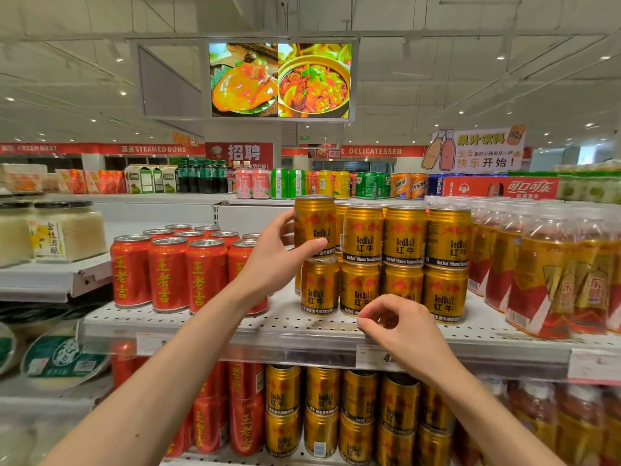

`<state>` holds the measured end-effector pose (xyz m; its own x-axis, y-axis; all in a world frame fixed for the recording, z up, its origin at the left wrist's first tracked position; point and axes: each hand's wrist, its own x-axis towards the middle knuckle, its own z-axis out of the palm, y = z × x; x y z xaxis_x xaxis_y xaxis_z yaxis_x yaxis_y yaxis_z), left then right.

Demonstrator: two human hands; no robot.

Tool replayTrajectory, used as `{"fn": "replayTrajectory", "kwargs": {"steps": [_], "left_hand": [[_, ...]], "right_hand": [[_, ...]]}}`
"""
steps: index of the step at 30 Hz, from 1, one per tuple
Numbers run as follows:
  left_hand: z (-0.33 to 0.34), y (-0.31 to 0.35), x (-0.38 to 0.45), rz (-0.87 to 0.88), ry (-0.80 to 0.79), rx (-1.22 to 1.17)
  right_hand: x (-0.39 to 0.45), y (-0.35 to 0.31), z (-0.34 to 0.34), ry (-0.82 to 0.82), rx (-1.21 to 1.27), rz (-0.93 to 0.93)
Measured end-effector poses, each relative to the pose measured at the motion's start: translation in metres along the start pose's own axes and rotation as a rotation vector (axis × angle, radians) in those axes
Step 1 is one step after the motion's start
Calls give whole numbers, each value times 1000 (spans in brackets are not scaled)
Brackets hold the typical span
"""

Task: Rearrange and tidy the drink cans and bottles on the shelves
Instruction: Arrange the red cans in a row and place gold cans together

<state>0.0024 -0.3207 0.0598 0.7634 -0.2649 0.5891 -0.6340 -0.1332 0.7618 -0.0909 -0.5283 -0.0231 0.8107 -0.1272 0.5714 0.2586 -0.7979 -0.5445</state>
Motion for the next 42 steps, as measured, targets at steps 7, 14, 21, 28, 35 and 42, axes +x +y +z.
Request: {"fn": "replayTrajectory", "kwargs": {"steps": [7,14,21,28,35,42], "left_hand": [[5,-10,7,-26,-24,-6],[10,-19,3,-32,-69,-63],[16,-31,-7,-22,-20,25],[18,-41,-10,-17,-26,-5],[27,-43,-17,-4,-2,-16],[26,-47,-20,11,-13,32]], "right_hand": [[-1,2,-1,-6,19,-18],[-1,4,0,-4,21,-36],[-1,4,1,1,32,-46],[-3,4,1,12,32,-50],[-3,4,3,28,7,-52],[-3,6,3,36,2,-63]]}}
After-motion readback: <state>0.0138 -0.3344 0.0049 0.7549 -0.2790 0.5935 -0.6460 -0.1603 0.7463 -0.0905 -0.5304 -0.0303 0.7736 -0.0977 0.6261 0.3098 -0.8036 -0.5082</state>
